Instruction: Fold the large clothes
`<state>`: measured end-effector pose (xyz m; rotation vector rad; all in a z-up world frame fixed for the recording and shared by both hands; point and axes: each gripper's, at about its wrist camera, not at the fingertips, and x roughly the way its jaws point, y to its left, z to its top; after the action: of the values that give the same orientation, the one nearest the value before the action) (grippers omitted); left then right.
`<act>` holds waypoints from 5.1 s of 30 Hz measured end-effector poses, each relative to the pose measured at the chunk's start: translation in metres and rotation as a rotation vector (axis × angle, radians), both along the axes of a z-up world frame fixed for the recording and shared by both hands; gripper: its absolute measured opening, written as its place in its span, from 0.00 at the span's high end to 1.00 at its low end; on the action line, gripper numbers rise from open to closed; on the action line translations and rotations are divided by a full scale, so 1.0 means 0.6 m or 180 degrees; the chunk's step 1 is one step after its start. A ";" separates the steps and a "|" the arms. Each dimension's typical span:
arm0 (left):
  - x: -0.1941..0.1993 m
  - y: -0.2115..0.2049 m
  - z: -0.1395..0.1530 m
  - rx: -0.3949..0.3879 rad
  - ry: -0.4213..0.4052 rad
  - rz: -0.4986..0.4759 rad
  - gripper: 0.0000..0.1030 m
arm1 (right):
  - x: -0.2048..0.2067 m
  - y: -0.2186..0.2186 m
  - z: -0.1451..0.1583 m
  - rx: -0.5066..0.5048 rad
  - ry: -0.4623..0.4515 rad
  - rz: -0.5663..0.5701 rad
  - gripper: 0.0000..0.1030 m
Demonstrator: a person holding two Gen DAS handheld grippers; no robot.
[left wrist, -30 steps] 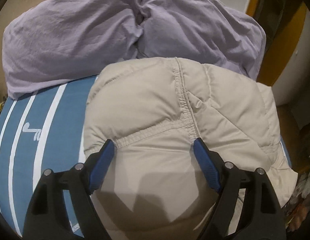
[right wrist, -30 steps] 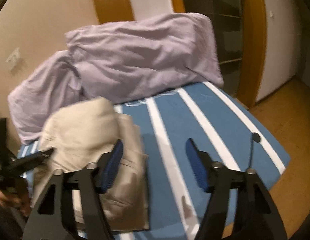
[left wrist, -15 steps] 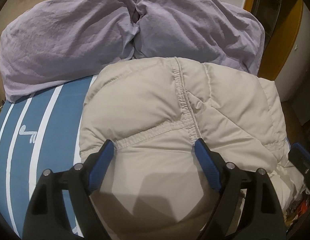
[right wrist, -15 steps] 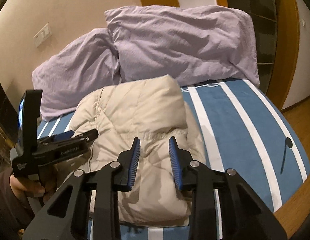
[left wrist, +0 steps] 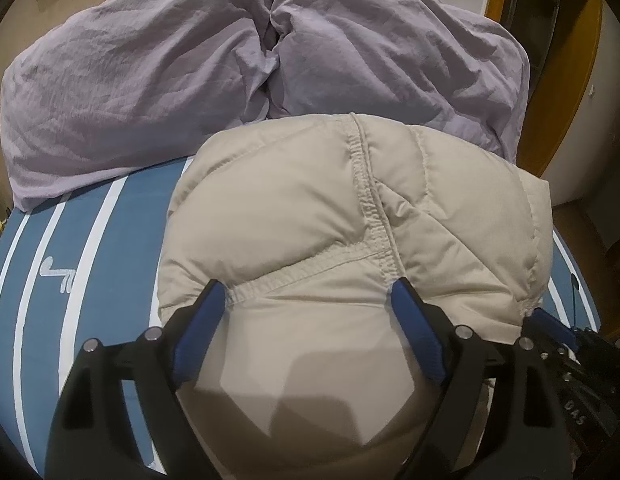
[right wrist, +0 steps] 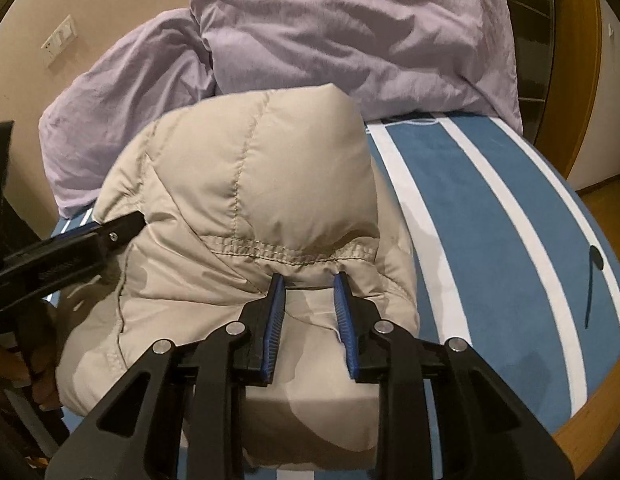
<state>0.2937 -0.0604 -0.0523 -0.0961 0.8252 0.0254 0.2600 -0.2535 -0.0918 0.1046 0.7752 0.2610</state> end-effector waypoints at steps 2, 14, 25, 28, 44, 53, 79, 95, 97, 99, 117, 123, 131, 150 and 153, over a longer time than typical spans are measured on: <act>0.002 -0.003 -0.001 0.0035 -0.0009 -0.0015 0.17 | 0.004 0.000 -0.011 0.0027 0.0008 -0.0005 0.74; -0.002 -0.022 -0.017 0.0236 -0.0160 0.0000 0.16 | 0.016 0.007 -0.040 -0.0024 0.0018 -0.0023 0.74; 0.001 0.011 0.046 0.0153 -0.0312 0.0045 0.15 | 0.020 -0.021 0.070 0.0139 -0.0265 -0.0074 0.53; 0.022 0.019 0.055 0.0114 -0.0302 0.0120 0.15 | 0.048 -0.008 0.091 0.0192 -0.0305 -0.0092 0.53; 0.083 0.032 0.013 -0.0030 -0.0164 0.0214 0.06 | 0.143 0.058 0.044 -0.0064 -0.0308 -0.0176 0.53; 0.087 0.030 -0.009 -0.0061 -0.0196 0.0222 0.03 | 0.155 0.066 0.009 -0.0066 -0.0307 -0.0220 0.53; 0.099 0.025 -0.047 0.0030 -0.0226 0.0224 0.02 | 0.168 0.073 -0.036 -0.0103 -0.0297 -0.0329 0.51; 0.103 0.020 -0.049 0.0081 -0.0216 0.0231 0.02 | 0.174 0.074 -0.044 -0.0081 -0.0273 -0.0354 0.50; 0.103 0.020 -0.049 0.0082 -0.0216 0.0232 0.02 | 0.174 0.074 -0.044 -0.0080 -0.0273 -0.0354 0.50; 0.104 0.020 -0.050 0.0084 -0.0216 0.0232 0.02 | 0.174 0.074 -0.044 -0.0079 -0.0276 -0.0355 0.50; 0.105 0.017 -0.050 0.0095 -0.0210 0.0237 0.02 | 0.181 0.075 -0.054 -0.0081 -0.0285 -0.0390 0.50; 0.109 0.018 -0.051 0.0130 -0.0187 0.0240 0.02 | 0.183 0.078 -0.057 -0.0115 -0.0243 -0.0409 0.50; 0.088 0.014 -0.025 0.0243 -0.0106 0.0184 0.02 | 0.168 0.084 -0.026 -0.0316 -0.0079 -0.0360 0.50; -0.038 -0.012 -0.027 0.0297 -0.0229 0.0139 0.02 | 0.039 0.060 -0.038 -0.0128 -0.0215 -0.0290 0.43; -0.037 -0.011 -0.032 0.0309 -0.0223 0.0146 0.02 | 0.040 0.061 -0.044 -0.0115 -0.0216 -0.0317 0.43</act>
<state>0.2715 -0.0671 -0.0715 -0.0242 0.7505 0.1045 0.2838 -0.2168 -0.1183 0.0995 0.7050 0.1551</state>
